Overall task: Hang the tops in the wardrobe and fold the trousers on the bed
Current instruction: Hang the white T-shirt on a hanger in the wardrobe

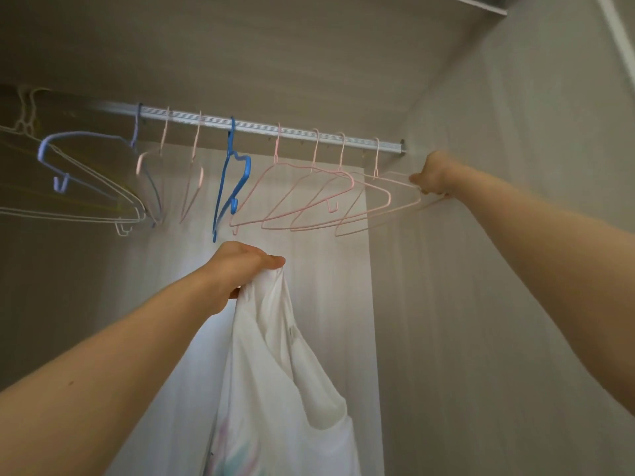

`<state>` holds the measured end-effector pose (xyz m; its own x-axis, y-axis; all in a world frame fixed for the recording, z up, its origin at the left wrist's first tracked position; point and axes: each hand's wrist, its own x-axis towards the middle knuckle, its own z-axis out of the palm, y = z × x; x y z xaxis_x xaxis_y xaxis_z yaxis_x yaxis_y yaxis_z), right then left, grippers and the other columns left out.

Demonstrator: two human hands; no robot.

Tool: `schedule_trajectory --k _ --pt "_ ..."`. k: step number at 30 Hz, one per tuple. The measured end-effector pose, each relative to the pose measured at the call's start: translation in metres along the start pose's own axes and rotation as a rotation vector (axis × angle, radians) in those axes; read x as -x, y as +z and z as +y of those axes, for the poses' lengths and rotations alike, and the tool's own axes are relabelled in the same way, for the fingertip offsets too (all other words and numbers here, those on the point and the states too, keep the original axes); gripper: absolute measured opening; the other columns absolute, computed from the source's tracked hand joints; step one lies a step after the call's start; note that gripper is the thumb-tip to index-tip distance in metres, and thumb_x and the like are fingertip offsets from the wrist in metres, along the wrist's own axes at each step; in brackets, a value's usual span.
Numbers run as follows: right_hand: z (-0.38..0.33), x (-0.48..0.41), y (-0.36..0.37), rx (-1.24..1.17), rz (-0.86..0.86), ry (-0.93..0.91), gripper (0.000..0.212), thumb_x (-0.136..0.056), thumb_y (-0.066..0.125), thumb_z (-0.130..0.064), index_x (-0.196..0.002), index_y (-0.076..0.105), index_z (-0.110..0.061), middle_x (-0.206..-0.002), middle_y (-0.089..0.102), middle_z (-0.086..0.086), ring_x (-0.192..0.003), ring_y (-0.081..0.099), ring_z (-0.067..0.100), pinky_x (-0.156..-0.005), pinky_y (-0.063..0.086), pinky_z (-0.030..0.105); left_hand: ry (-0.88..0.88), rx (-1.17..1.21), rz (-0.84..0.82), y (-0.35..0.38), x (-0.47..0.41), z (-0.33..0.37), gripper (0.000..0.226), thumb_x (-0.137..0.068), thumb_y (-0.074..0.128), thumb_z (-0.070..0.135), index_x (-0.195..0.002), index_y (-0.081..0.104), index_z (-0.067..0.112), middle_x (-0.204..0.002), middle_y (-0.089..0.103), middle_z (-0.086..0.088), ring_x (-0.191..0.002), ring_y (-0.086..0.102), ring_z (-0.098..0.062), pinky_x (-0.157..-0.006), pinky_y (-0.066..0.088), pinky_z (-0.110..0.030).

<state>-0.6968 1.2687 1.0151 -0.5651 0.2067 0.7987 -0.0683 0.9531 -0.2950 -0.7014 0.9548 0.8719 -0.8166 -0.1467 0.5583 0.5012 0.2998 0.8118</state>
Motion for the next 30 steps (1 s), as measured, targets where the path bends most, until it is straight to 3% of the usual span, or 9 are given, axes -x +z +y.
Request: schedule_trajectory --k 2,9,12,18,23,25,27,30 --pt "-0.001 -0.001 0.004 -0.001 -0.030 0.034 0.041 -0.096 0.054 -0.021 -0.059 0.057 -0.006 -0.059 0.054 0.008 -0.050 0.046 0.021 -0.047 0.038 0.029 0.009 -0.011 -0.007 0.002 -0.001 -0.001 0.025 -0.079 0.080 0.029 -0.096 0.068 0.015 -0.099 0.067 -0.007 -0.091 0.064 -0.024 -0.068 0.052 -0.031" --pt "0.002 -0.009 0.021 -0.283 -0.076 0.113 0.016 -0.095 0.052 -0.014 -0.096 0.062 -0.002 -0.085 0.060 0.017 -0.063 0.053 0.025 -0.057 0.044 0.032 0.000 -0.047 -0.050 0.009 -0.004 -0.003 0.027 -0.078 0.081 0.030 -0.096 0.069 0.014 -0.096 0.068 -0.006 -0.088 0.065 -0.023 -0.063 0.051 -0.029" --pt "0.002 -0.013 0.025 -0.396 -0.084 0.155 0.019 -0.094 0.055 -0.010 -0.079 0.064 -0.005 -0.071 0.051 0.013 -0.059 0.045 0.023 -0.052 0.042 0.029 -0.006 -0.058 -0.060 0.010 -0.003 -0.004 0.029 -0.077 0.082 0.030 -0.098 0.069 0.014 -0.096 0.068 -0.006 -0.087 0.065 -0.024 -0.063 0.051 -0.030" --pt "-0.001 -0.016 0.019 -0.600 0.012 0.178 0.012 -0.095 0.050 -0.006 -0.102 0.060 -0.007 -0.071 0.047 0.013 -0.056 0.042 0.021 -0.050 0.037 0.029 -0.005 -0.094 -0.068 0.006 -0.001 -0.008 0.029 -0.074 0.085 0.027 -0.093 0.071 0.011 -0.093 0.069 -0.008 -0.084 0.065 -0.024 -0.059 0.050 -0.028" --pt "0.014 -0.005 0.017 -0.635 0.068 0.194 0.013 -0.093 0.046 -0.002 -0.095 0.058 -0.004 -0.067 0.045 0.013 -0.053 0.040 0.022 -0.049 0.034 0.027 -0.038 -0.077 -0.039 0.004 0.004 -0.026 0.033 -0.070 0.087 0.025 -0.094 0.069 0.011 -0.092 0.068 -0.008 -0.082 0.064 -0.024 -0.057 0.048 -0.029" --pt "0.025 0.002 0.024 -0.627 0.092 0.183 0.017 -0.093 0.045 -0.004 -0.102 0.059 -0.003 -0.077 0.051 0.017 -0.058 0.043 0.022 -0.051 0.036 0.026 -0.054 -0.062 -0.036 0.004 0.010 -0.038 0.032 -0.069 0.088 0.024 -0.092 0.070 0.010 -0.091 0.069 -0.009 -0.081 0.065 -0.025 -0.057 0.048 -0.028" --pt "0.036 0.012 0.035 -0.645 0.113 0.193 0.024 -0.094 0.046 -0.009 -0.110 0.061 0.002 -0.101 0.060 0.023 -0.075 0.052 0.028 -0.065 0.046 0.033 -0.062 -0.043 -0.033 0.006 0.017 -0.048 0.031 -0.068 0.088 0.024 -0.090 0.070 0.010 -0.090 0.070 -0.009 -0.080 0.066 -0.024 -0.058 0.049 -0.028" --pt "0.047 0.031 0.058 -0.702 0.095 0.251 0.031 -0.095 0.046 -0.012 -0.118 0.059 0.004 -0.116 0.061 0.024 -0.087 0.054 0.028 -0.078 0.052 0.043 -0.093 0.027 -0.021 0.005 0.026 -0.060 0.034 -0.068 0.089 0.024 -0.093 0.073 0.009 -0.092 0.073 -0.009 -0.086 0.069 -0.025 -0.070 0.054 -0.031"
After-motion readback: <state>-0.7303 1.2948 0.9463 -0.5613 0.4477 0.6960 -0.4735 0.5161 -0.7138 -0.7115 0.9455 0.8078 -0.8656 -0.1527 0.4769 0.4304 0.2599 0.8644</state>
